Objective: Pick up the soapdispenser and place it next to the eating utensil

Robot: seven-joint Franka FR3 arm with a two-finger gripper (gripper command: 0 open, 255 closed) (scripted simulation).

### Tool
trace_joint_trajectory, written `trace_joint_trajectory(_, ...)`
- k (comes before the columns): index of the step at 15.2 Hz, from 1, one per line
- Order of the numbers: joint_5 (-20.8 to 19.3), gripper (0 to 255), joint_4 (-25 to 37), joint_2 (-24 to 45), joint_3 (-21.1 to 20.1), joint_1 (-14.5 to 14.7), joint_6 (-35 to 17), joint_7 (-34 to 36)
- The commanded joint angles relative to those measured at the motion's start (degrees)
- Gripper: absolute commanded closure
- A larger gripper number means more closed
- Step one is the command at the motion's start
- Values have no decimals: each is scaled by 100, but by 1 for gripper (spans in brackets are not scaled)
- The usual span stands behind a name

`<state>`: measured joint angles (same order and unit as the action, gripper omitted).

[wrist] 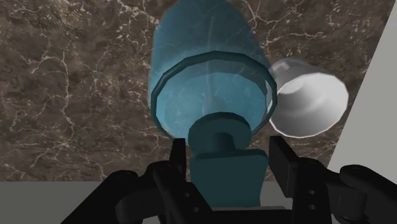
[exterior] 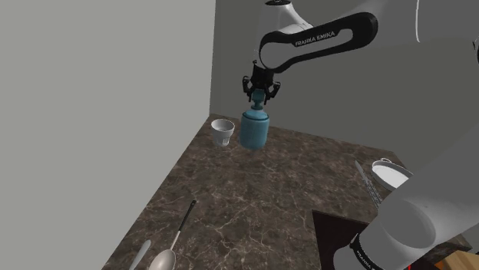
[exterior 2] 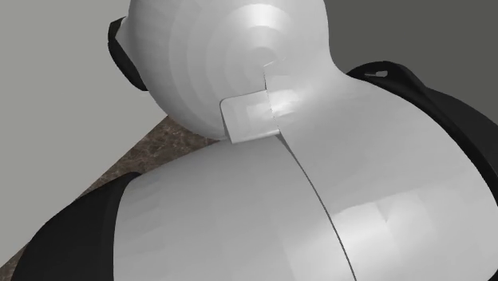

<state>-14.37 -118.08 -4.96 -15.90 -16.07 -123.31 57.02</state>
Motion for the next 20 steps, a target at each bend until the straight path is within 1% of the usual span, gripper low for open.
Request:
trace_joint_trajectory(1, 35, 255, 125, -37, 1, 3, 151, -48)
trace_joint_trajectory(20, 208, 255, 1488, -117, -1, 20, 1557, -397)
